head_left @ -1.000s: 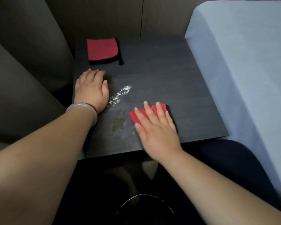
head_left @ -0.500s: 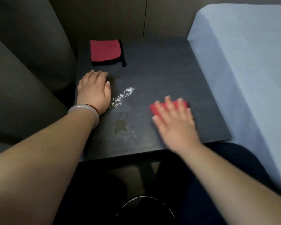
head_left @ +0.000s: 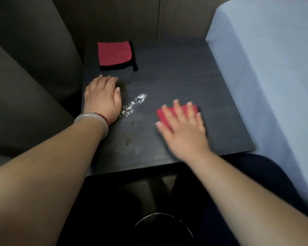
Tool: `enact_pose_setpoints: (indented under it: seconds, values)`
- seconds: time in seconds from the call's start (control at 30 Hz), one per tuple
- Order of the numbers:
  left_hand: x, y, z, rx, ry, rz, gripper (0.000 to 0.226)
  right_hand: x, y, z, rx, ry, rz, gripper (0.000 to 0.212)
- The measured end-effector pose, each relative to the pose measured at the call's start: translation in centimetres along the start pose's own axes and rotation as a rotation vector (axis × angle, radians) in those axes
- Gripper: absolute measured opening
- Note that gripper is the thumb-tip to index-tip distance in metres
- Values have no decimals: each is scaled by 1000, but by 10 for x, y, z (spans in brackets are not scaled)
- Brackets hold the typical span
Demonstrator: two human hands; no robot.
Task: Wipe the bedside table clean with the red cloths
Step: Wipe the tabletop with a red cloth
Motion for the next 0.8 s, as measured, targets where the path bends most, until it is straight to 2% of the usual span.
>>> enact_pose_setpoints:
  seconds: [0.07,0.1,0.13,0.23,0.3,0.37,0.47,0.53,0.57,0.7,0.8]
  values:
    - [0,0,0,0,-1,1,41,-41,14,-7,12,44,202,66]
    - [1,0,1,1,-3,1,41,-39,13,-6,8,40,227,67]
    - [1,1,1,2,-2,0,41,-20,8,-3,-12,9,186,67]
    - [1,1,1,-11,-5,0,43,74,-32,17,-47,41,-184,61]
    - [2,0,1,-9,-9,-3,44,90,-43,22,3,52,-319,55]
    - [2,0,1,-2,-9,-8,45,58,-17,13,-32,20,-267,55]
    - [3,1,2,10,-10,-14,43,-26,34,-5,-51,-31,28,51]
    - [2,1,1,9,-9,-9,43,-41,39,-9,-49,-10,127,52]
    - [3,1,2,11,-9,-8,43,-27,33,-6,-70,-10,107,53]
    - [3,1,3,4,-19,-7,44,67,-19,15,-105,24,-166,54]
    - [3,1,4,9,-26,-5,46,70,13,15,-65,15,-163,52]
Point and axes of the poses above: each hand's wrist, its own y-axis towards the middle knuckle, its own z-axis out of the palm, x = y × z, the point moved 9 cm from there along y, towards the middle knuckle, and after that the axes turned 1 degree about -z, right-handed, at the moved point
